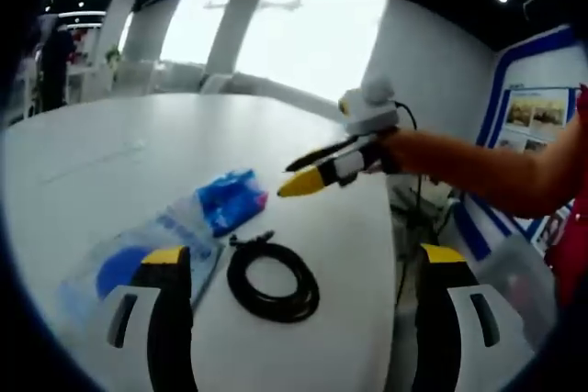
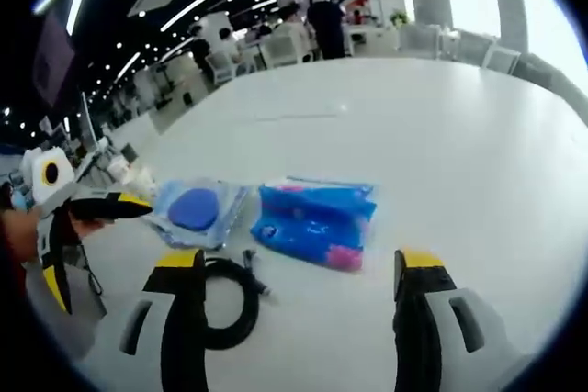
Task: Arrange the tabletop items into an orderly group along one side of the table until the central work area is clear of visible clutter.
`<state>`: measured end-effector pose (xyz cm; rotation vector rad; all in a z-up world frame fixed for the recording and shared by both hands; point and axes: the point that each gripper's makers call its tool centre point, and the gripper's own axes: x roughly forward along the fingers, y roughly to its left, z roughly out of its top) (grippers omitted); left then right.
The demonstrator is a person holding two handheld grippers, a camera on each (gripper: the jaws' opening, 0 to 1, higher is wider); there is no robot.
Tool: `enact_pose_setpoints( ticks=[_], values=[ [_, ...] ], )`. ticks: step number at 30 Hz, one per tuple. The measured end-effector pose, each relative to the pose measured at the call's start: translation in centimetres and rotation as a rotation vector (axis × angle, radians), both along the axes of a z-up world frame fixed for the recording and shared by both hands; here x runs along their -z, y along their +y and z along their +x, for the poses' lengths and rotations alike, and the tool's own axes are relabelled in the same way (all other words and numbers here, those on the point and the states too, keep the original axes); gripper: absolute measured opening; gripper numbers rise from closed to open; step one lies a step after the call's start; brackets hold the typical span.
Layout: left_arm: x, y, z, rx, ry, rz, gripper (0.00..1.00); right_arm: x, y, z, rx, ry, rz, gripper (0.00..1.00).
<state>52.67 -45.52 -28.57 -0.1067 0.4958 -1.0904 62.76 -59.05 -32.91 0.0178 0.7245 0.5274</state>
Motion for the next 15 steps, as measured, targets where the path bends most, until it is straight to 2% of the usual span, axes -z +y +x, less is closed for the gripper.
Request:
enact_pose_setpoints(
  ticks=[4,8,15],
  values=[
    [-0.3,1.5,-0.5,-0.018,-0.008,0.003,0.99,0.4,-0.5,1.1,0.014,0.003,-0.001,0.81],
    [-0.9,4.5,-1.4,-0.052,-0.014,0.005,0.99,0.8,-0.8,1.8,0.018,0.009,-0.007,0.8],
    [-2.0,8.3,-2.6,-0.102,-0.028,0.016,0.99,2.0,-0.8,2.8,0.019,0.03,-0.032,0.77]
  ],
)
